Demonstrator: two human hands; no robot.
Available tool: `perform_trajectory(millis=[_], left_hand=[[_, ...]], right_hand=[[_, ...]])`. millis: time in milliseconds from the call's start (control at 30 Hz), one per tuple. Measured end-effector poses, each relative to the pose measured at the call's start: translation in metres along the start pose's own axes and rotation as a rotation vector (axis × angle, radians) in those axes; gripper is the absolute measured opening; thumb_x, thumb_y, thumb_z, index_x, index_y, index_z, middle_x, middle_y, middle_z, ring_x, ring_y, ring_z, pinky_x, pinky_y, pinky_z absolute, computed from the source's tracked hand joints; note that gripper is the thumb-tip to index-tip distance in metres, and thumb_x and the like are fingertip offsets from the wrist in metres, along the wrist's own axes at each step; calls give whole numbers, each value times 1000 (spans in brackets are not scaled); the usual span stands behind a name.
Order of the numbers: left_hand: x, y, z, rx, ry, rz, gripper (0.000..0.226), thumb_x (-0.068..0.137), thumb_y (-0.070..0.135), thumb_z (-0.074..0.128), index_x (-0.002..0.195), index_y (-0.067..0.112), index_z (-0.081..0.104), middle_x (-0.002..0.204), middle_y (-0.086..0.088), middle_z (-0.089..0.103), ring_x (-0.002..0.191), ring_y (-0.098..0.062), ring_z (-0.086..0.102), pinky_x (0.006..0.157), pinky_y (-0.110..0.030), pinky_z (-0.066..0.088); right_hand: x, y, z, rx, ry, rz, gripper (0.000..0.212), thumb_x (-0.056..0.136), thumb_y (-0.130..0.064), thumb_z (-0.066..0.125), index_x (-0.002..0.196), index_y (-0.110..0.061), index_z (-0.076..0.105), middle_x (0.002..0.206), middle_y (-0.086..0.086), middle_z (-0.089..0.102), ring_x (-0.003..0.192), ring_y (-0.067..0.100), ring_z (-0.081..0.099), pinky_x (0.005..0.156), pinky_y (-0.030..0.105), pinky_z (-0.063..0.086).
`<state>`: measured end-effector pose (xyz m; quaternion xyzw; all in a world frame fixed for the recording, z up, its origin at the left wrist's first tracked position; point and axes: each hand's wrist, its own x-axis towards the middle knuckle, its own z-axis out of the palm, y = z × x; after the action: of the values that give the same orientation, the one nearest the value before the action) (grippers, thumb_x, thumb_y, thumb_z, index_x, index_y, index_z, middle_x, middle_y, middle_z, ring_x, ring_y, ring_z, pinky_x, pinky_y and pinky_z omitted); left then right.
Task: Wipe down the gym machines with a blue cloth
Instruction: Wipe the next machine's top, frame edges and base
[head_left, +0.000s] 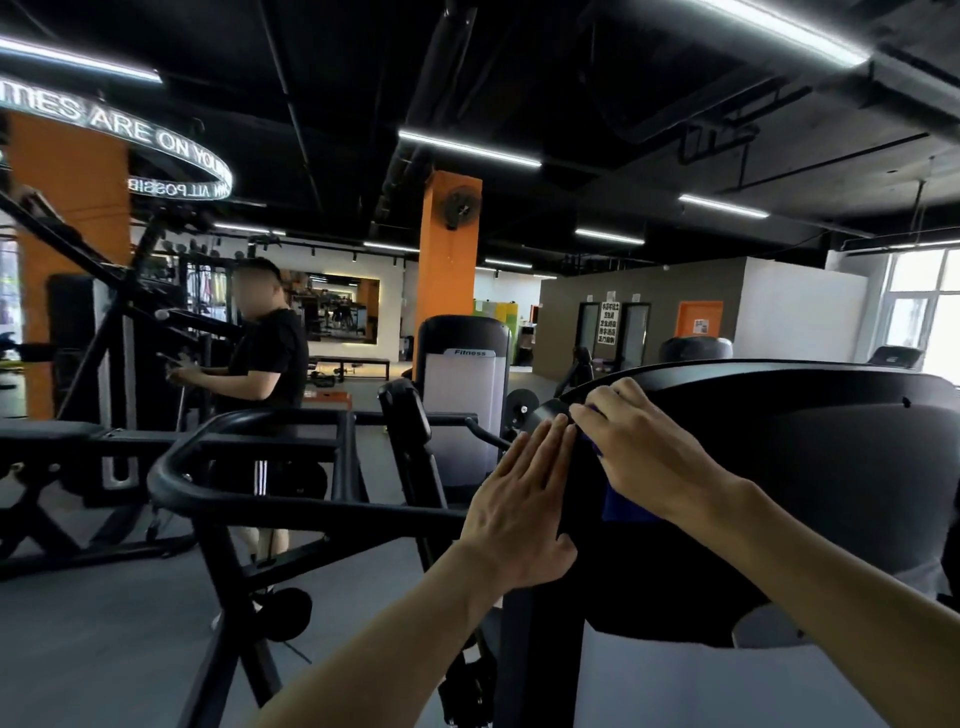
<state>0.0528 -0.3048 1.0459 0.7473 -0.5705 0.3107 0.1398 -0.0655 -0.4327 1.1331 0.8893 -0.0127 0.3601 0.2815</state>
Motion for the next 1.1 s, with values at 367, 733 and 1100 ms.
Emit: perform_trajectory(millis=[367,733,1100], left_hand=[[-3,-1,-3,101,2,-21,112,87,47,57,164,13,-16,173,-6,-18,158,-18,-23,131,-41,-4],[-2,9,2,126,43,-48,109,89,53,53,164,8,-12,173,-11,-13,159,-20,-20,130,-38,-9],[-3,11,2,195,11,-73,114,85,53,55,164,5,-11,173,-14,-14,159,-23,-21,130,-39,-10]], right_hand=[[-19,-35,20,16,95,226,36,77,-5,77,108,2,62,102,19,54,91,31,53,74,38,58],[-21,-38,22,184,162,335,37,78,-8,82,109,-4,60,102,13,54,94,27,54,73,33,58],[-47,-44,37,207,230,379,35,77,-4,82,107,-1,63,110,18,51,98,30,51,70,30,58]])
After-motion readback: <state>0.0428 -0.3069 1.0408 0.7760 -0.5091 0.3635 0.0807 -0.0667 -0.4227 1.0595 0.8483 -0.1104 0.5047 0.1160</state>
